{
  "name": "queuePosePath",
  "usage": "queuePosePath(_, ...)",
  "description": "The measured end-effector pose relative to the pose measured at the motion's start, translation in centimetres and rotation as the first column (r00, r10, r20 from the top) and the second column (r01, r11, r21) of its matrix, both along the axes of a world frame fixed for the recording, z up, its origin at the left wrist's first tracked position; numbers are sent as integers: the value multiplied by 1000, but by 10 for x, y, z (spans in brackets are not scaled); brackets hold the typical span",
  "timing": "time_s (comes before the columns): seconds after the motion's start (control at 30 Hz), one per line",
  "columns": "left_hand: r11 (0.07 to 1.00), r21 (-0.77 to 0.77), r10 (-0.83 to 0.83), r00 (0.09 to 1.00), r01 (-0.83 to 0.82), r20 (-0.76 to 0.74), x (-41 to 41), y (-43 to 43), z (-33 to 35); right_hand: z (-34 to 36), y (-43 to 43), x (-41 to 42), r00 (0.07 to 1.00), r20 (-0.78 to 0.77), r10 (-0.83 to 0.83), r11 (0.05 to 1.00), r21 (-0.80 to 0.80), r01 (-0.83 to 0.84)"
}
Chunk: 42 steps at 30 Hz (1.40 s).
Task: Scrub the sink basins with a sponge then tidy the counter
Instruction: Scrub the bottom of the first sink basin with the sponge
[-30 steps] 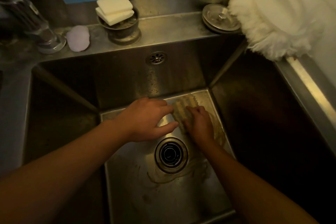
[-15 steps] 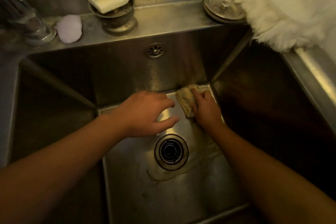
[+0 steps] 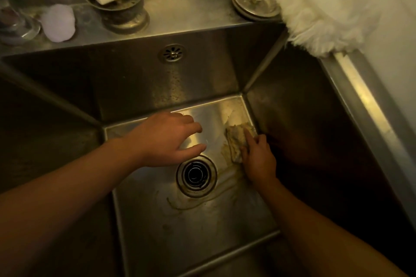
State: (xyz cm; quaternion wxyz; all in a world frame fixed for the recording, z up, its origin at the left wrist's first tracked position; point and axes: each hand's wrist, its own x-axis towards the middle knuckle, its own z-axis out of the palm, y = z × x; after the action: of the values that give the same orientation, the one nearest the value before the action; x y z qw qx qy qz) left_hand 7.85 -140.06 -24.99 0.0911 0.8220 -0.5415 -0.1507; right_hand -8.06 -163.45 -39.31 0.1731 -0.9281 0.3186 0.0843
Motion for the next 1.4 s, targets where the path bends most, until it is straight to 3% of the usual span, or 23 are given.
queuePosePath(0.2, 999, -2, -39, 999, 39, 20, -1, -3, -2, -4, 0, 38, 1000, 11, 22, 999, -43, -22)
queuePosePath(0.33, 999, 12, -34, 999, 34, 14, -3, -1, -3, -6, 8, -9, 995, 51, -81, 996, 25, 80)
queuePosePath(0.47, 999, 20, -42, 999, 43, -10, -6, -1, -1, -2, 20, -44, 984, -16, -176, 984, 19, 176)
queuePosePath(0.8, 997, -23, -76, 997, 77, 24, -5, -4, -1, -1, 7, -4, 999, -24, -47, 999, -27, 46)
queuePosePath(1.07, 996, 10, -92, 996, 92, -3, -12, -1, 0, 5, 31, -76, 965, -114, -235, 972, -4, 236)
queuePosePath(1.2, 995, 9, -102, 995, 102, -10, -13, -2, -1, 5, 40, -68, 954, -99, -283, 959, -13, 283)
queuePosePath(1.4, 993, -8, -120, 993, 120, 12, -12, -3, -4, 4, 46, -21, 988, -17, -155, 987, 39, 155)
